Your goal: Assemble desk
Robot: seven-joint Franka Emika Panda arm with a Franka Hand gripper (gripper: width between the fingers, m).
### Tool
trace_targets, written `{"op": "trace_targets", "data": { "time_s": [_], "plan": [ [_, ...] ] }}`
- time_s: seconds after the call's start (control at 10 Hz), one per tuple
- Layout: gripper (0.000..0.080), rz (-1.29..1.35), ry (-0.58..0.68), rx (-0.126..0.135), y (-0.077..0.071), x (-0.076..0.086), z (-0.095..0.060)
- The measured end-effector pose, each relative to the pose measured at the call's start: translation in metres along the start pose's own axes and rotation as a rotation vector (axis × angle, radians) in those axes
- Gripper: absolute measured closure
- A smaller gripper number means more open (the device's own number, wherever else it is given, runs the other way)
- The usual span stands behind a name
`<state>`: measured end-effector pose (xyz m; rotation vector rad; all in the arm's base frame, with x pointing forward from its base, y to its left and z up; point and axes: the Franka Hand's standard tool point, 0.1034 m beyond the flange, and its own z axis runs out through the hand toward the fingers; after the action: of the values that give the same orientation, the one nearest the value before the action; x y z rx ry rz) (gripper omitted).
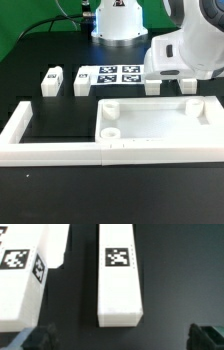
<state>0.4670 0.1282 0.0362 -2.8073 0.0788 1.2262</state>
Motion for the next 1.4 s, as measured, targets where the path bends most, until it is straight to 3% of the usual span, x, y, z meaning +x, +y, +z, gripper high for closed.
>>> {"op": "trace_targets", "data": {
  "time_s": [0.2,0.4,0.5,0.9,1.2,1.4],
  "plan": [
    [0.0150,-0.001,-0.002,0.000,0.000,0.000,0.001],
    [0.0150,0.069,-0.136,0.021,-0.006,-0.004,0.022],
    [0.0150,0.075,-0.113,0.022,-0.012,0.004,0.023],
    [0.0150,0.061,-0.112,0.022,-0.012,0.003,0.023],
    [0.0150,0.068,-0.160,0.010,-0.007,-0.004,0.046],
    [0.0150,0.068,-0.164,0.008,-0.007,-0.006,0.049]
  ]
}}
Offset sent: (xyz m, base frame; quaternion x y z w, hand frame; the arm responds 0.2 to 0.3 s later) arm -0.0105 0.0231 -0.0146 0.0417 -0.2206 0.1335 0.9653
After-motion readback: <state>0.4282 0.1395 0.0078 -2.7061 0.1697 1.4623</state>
